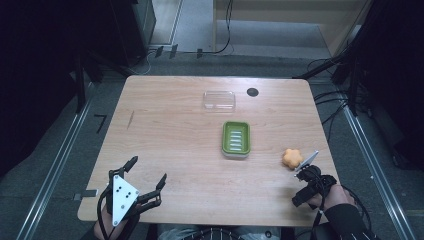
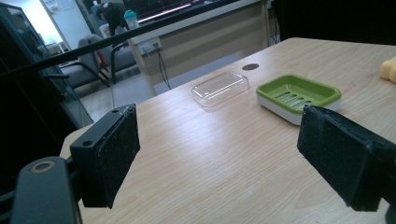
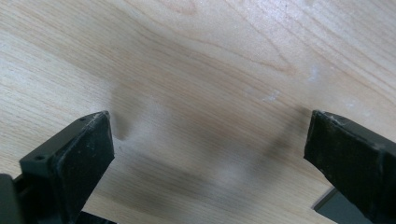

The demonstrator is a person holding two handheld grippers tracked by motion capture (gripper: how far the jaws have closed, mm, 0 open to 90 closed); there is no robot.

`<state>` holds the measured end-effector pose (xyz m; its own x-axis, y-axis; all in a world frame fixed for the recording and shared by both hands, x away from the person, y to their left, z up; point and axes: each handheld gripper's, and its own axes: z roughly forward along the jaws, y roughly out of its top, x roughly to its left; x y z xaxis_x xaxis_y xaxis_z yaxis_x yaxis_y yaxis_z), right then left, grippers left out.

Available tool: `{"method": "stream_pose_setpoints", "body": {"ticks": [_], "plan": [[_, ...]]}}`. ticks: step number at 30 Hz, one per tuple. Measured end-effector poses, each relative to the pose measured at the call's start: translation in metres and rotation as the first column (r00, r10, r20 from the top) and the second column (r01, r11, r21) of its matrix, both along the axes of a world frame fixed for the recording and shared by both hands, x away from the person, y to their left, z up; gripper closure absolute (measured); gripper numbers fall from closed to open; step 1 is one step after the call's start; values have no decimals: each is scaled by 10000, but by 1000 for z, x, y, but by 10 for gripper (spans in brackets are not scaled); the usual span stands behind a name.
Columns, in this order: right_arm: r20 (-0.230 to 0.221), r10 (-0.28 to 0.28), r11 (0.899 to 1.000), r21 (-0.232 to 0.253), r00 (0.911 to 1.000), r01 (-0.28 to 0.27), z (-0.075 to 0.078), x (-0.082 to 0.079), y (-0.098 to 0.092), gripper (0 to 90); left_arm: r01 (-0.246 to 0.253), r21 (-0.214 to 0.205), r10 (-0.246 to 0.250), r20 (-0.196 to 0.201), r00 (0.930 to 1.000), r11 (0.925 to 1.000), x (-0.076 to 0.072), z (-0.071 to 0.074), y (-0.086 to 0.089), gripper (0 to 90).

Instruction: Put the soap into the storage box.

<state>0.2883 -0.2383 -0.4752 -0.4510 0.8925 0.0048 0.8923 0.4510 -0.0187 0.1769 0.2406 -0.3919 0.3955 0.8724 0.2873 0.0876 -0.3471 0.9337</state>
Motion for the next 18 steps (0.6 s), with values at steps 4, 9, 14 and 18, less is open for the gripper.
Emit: {"method": "stream_pose_setpoints", "body": {"ticks": [4, 9, 14, 18], "plan": [[48, -36, 10000, -25, 10000, 36, 0, -1, 0, 18, 34, 9, -34, 3, 10000, 10000, 0, 0, 0, 135], [67, -32, 10000, -58, 10000, 33, 1, 0, 1, 18, 2, -9, -2, 3, 10000, 10000, 0, 0, 0, 135], [135, 133, 9999, -102, 9998, -132, 1, 1, 2, 17, -41, -32, 41, 20, 10000, 10000, -1, 0, 1, 135], [171, 183, 9997, -138, 9997, -181, 2, 2, 2, 15, 19, 22, -19, 4, 10000, 10000, 0, 0, 0, 135]]}}
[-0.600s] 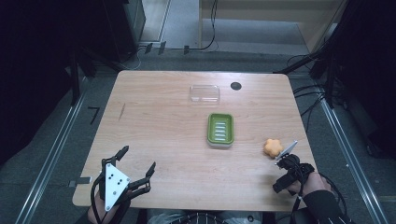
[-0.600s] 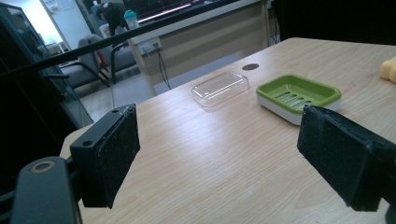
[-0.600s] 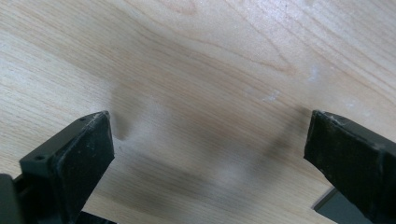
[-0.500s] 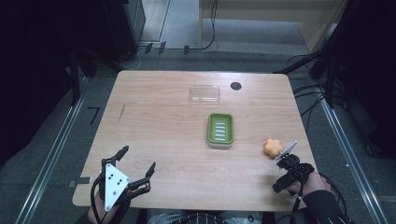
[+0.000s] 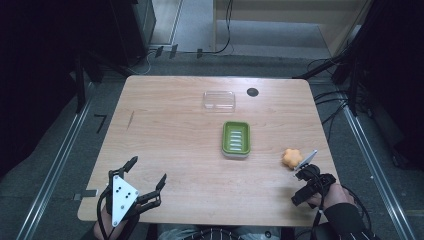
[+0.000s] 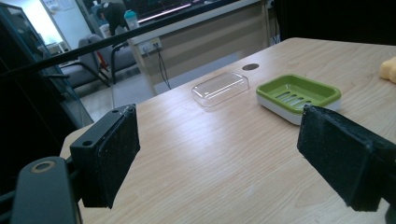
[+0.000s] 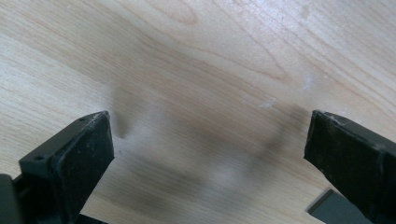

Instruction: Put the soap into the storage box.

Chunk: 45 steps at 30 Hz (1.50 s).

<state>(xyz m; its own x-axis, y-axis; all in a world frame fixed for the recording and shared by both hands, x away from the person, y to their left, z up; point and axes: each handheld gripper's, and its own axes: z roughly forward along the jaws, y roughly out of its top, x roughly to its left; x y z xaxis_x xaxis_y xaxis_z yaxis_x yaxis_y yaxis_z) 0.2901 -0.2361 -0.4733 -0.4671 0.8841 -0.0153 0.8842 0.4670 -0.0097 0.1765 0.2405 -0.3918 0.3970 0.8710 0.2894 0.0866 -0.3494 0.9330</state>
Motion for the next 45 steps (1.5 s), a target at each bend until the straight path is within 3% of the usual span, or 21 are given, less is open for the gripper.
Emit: {"method": "stream_pose_setpoints", "body": {"ticks": [27, 45], "plan": [[841, 550, 9982, 195, 9949, -569, 12, 28, 10, 8, -31, -22, 31, -37, 10000, 10000, 1, 0, 0, 135], [883, 389, 9990, 197, 9953, -408, 11, 57, 12, 2, -55, 40, 55, -58, 10000, 10000, 1, 0, 0, 135]]}}
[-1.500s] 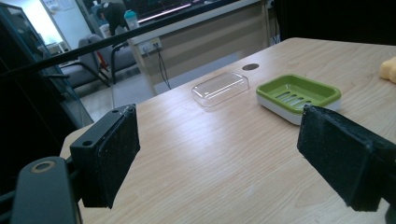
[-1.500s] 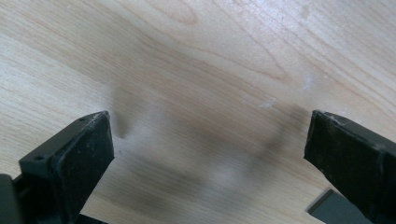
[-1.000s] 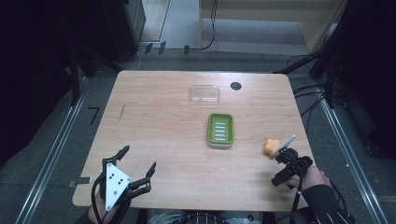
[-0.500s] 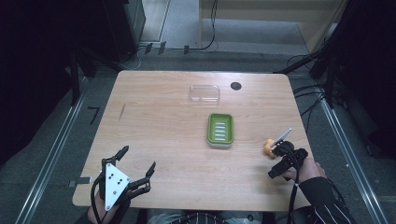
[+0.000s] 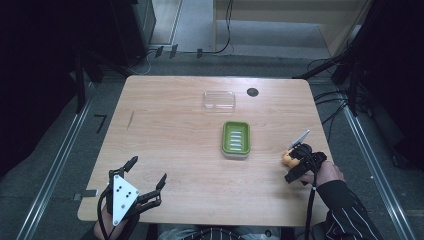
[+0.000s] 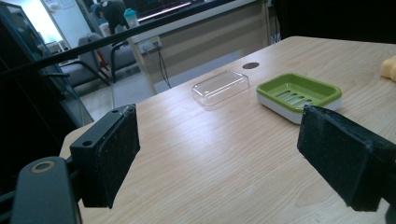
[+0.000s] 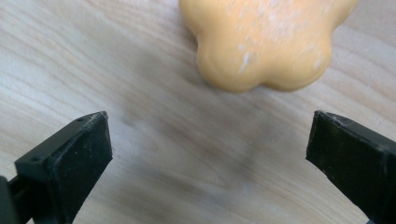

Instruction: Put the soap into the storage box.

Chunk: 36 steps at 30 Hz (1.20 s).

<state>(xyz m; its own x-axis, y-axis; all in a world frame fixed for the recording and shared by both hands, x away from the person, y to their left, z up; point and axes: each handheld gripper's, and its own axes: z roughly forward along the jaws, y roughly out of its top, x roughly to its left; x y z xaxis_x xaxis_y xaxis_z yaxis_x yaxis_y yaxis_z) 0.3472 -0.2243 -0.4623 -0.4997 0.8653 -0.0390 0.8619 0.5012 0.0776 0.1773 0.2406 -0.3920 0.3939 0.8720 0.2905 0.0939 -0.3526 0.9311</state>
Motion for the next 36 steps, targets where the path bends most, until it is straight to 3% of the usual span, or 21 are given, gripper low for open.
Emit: {"method": "stream_pose_setpoints", "body": {"ticks": [26, 29, 36], "plan": [[-71, -5, 9996, 295, 10000, 7, -2, 33, -3, 0, 19, -17, -19, 11, 10000, 10000, 0, 0, 0, 135], [-48, -107, 9990, 430, 9999, 109, -2, 35, -3, 117, 27, -1, -27, 11, 10000, 10000, 0, 0, 0, 135], [-135, 4, 9995, 320, 9999, 0, -3, 37, 0, 209, 10, 3, -10, 8, 10000, 10000, 0, 0, 0, 135]]}}
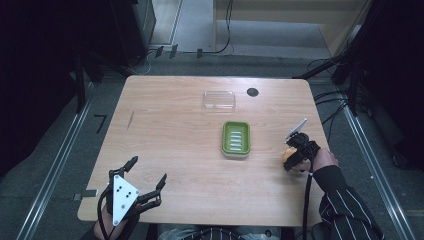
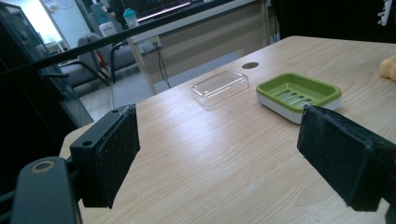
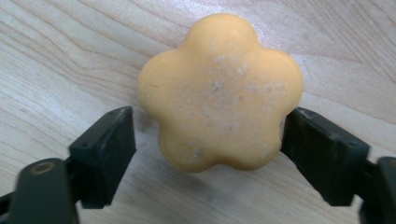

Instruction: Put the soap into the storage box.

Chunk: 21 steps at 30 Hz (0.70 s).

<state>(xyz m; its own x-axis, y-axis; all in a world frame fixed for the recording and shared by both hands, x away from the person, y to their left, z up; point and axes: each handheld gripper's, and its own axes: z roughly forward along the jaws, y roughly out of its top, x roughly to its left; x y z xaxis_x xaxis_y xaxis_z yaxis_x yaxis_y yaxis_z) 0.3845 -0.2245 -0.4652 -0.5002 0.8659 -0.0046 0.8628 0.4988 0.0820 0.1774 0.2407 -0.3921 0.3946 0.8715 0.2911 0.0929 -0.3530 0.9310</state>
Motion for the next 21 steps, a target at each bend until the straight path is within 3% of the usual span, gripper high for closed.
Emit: {"method": "stream_pose_setpoints", "body": {"ticks": [8, 21], "plan": [[-36, 65, 9995, -301, 10000, -66, -2, 1, 1, 367, -5, -17, 5, 3, 10000, 10000, 0, 0, 0, 135], [74, 221, 9991, -370, 9997, -218, -1, 0, 2, 401, 1, -1, -1, 3, 10000, 10000, 0, 0, 0, 135]]}}
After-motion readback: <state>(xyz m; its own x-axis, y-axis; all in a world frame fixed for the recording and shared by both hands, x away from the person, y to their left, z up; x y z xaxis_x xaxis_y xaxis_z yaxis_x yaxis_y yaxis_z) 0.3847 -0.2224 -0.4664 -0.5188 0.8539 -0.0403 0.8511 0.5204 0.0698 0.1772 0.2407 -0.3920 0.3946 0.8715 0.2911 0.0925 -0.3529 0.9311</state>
